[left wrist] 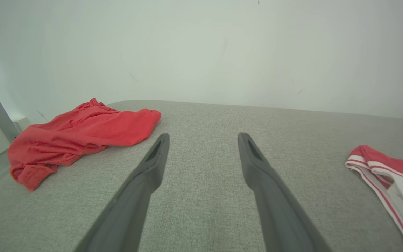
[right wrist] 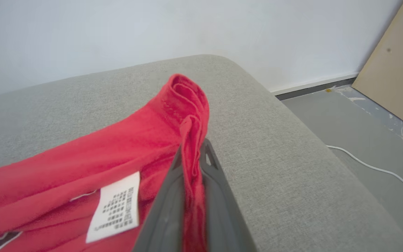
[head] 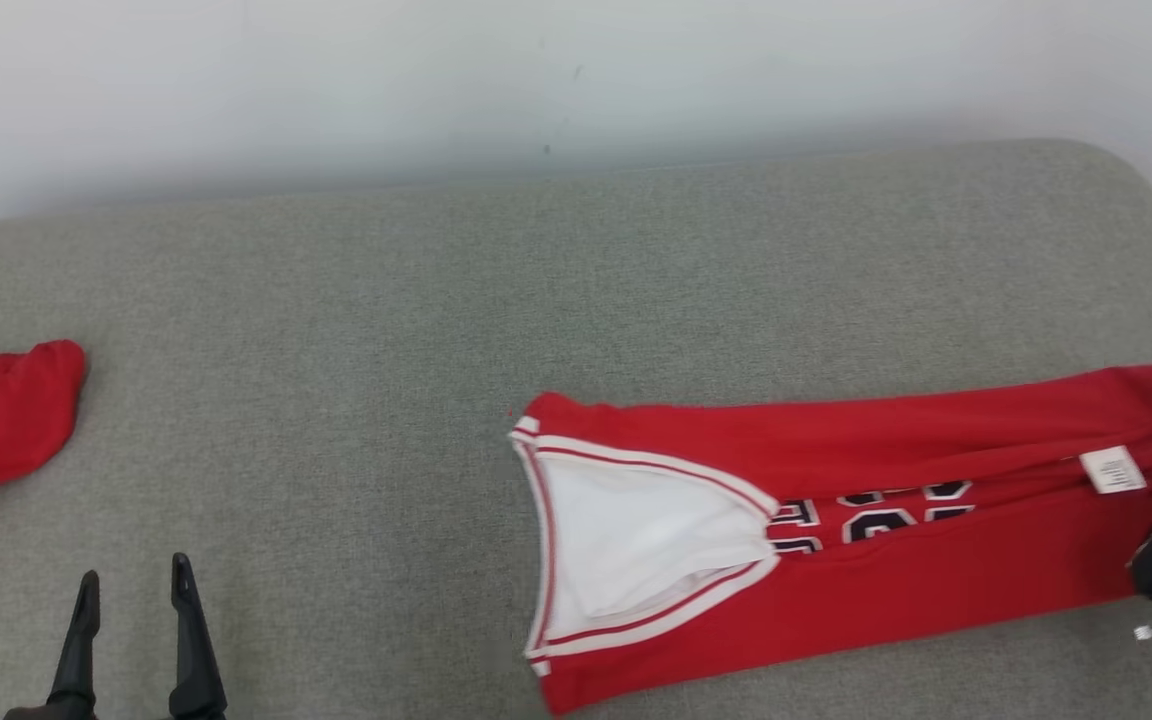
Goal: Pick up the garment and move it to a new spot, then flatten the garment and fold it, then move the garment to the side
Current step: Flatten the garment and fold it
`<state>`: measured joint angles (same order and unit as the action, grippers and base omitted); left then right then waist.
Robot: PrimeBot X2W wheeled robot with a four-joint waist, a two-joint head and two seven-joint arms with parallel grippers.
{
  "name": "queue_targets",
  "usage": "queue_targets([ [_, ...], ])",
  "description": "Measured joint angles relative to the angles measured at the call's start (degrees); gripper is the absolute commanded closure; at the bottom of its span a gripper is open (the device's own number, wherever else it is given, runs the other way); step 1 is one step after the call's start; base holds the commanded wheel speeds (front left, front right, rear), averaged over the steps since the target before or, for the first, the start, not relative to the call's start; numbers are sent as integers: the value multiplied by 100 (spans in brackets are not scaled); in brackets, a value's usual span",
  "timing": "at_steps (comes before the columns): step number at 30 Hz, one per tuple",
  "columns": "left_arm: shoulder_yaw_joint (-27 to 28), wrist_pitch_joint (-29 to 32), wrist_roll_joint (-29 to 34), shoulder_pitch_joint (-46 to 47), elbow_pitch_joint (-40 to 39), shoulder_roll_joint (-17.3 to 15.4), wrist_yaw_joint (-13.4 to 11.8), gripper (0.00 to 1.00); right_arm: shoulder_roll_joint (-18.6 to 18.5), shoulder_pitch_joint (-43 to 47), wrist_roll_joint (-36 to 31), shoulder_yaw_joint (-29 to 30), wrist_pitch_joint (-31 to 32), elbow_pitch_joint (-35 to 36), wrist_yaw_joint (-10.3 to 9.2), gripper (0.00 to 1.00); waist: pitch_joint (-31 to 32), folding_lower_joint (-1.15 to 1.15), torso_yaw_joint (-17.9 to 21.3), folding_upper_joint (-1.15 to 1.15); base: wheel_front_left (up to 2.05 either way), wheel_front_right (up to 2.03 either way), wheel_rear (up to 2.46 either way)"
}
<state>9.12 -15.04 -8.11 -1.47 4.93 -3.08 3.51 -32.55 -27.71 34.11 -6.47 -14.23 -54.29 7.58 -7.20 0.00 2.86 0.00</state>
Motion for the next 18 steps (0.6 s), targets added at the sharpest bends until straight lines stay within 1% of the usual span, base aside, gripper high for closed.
queue_targets([
  [2,22,0,3,-48,-22,3,-25,0,-83,-51,-2,89,-23,48,-1,100,11,0,43,0,0,0,0],
  [4,34,0,3,-78,-35,8,-47,0,-77,-67,-36,90,-41,177,-1,100,20,0,94,0,0,0,0],
  [8,46,0,2,-116,-31,11,-53,0,159,-52,-38,-44,-1,638,-1,100,54,0,194,0,0,0,0],
  [13,18,0,-4,-169,-25,13,-92,0,549,121,58,-305,249,1653,-2,100,130,0,279,0,0,0,0],
  [18,-34,0,-4,-168,-12,13,-73,0,945,307,60,-612,648,2778,-2,100,161,0,288,0,0,0,0],
])
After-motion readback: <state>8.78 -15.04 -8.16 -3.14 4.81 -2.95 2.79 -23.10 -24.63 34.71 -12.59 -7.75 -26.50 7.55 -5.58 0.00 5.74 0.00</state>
